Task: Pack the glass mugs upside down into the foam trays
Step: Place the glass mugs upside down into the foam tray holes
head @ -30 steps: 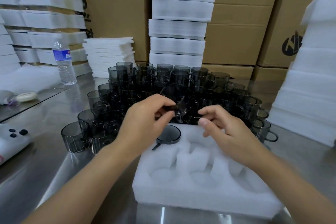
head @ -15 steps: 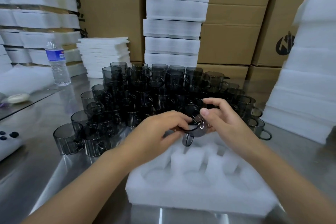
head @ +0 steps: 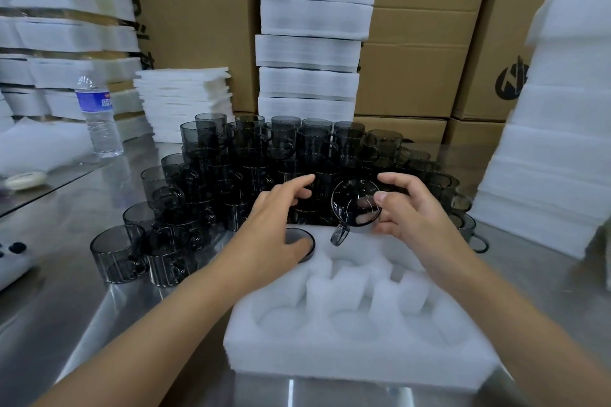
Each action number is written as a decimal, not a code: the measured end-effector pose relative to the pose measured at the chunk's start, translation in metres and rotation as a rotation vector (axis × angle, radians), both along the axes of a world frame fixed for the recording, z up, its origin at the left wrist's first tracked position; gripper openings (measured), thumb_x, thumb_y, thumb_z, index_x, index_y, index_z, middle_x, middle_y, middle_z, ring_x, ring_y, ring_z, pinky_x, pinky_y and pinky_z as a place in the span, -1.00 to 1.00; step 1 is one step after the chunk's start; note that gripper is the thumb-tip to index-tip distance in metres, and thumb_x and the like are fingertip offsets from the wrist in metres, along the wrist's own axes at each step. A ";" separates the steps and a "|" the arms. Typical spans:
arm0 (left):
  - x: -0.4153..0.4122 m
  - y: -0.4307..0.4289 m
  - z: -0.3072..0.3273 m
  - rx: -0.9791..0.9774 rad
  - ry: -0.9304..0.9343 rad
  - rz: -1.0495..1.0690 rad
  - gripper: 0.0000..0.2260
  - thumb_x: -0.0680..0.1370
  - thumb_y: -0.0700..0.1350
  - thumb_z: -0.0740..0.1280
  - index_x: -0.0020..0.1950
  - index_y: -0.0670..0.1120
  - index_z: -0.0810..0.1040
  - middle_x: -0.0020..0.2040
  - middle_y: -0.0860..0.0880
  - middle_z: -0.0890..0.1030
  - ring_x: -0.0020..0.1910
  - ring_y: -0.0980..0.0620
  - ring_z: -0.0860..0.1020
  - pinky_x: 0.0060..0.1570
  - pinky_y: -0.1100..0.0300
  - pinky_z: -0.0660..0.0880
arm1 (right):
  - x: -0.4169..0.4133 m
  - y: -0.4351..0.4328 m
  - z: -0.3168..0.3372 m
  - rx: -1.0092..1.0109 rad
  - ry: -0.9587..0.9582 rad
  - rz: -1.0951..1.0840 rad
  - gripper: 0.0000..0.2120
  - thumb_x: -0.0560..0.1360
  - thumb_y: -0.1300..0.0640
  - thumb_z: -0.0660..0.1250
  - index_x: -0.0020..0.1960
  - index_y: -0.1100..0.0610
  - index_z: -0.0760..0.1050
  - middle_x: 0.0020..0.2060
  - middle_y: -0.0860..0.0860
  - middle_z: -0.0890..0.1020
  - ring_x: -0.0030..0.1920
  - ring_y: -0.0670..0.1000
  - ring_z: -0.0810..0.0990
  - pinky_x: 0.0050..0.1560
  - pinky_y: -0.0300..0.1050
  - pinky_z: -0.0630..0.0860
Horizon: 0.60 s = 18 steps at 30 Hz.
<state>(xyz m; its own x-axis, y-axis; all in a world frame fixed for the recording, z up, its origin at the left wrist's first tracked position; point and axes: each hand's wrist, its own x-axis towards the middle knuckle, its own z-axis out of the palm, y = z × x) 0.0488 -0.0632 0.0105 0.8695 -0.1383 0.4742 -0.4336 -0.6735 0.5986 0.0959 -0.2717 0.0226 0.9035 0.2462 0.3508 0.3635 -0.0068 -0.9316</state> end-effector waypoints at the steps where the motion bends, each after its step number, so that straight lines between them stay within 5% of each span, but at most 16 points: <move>1: 0.001 0.000 0.000 -0.001 0.010 -0.009 -0.27 0.45 -0.27 0.38 0.26 0.44 0.11 0.24 0.35 0.33 0.24 0.43 0.21 0.10 0.51 0.26 | 0.000 0.000 -0.001 -0.002 -0.002 0.002 -0.65 0.37 -0.05 0.32 0.14 -0.09 0.42 -0.16 0.00 0.69 -0.07 0.02 0.66 -0.01 -0.06 0.58; 6: -0.001 -0.001 0.004 0.069 0.014 -0.079 -0.28 0.46 -0.32 0.31 0.26 0.44 0.16 0.20 0.46 0.32 0.29 0.42 0.18 0.15 0.64 0.09 | 0.002 0.001 -0.002 0.021 -0.006 0.029 -0.65 0.36 -0.03 0.32 0.13 -0.07 0.43 -0.13 -0.01 0.70 -0.04 0.08 0.67 -0.01 -0.09 0.61; 13: -0.004 -0.004 0.008 0.086 0.013 -0.105 -0.15 0.48 -0.33 0.28 0.24 0.61 0.02 0.10 0.62 0.22 0.21 0.38 0.30 0.10 0.59 0.24 | 0.002 0.001 -0.002 0.061 0.023 0.070 -0.67 0.35 0.01 0.31 0.11 -0.02 0.48 -0.09 0.00 0.70 -0.03 0.03 0.68 -0.04 -0.14 0.61; 18: -0.006 -0.005 0.009 0.127 -0.001 -0.119 -0.20 0.50 -0.34 0.26 0.30 0.51 0.03 0.11 0.63 0.22 0.27 0.42 0.21 0.12 0.66 0.09 | 0.001 0.001 -0.001 0.102 0.068 0.095 -0.70 0.36 0.06 0.29 0.08 0.01 0.52 0.01 0.20 0.65 -0.01 0.13 0.67 -0.13 -0.18 0.59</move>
<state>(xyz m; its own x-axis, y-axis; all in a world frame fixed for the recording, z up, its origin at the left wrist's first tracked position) 0.0432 -0.0681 0.0196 0.8430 -0.2986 0.4474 -0.5151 -0.6877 0.5116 0.0971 -0.2702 0.0220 0.9004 0.2983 0.3166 0.2936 0.1204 -0.9483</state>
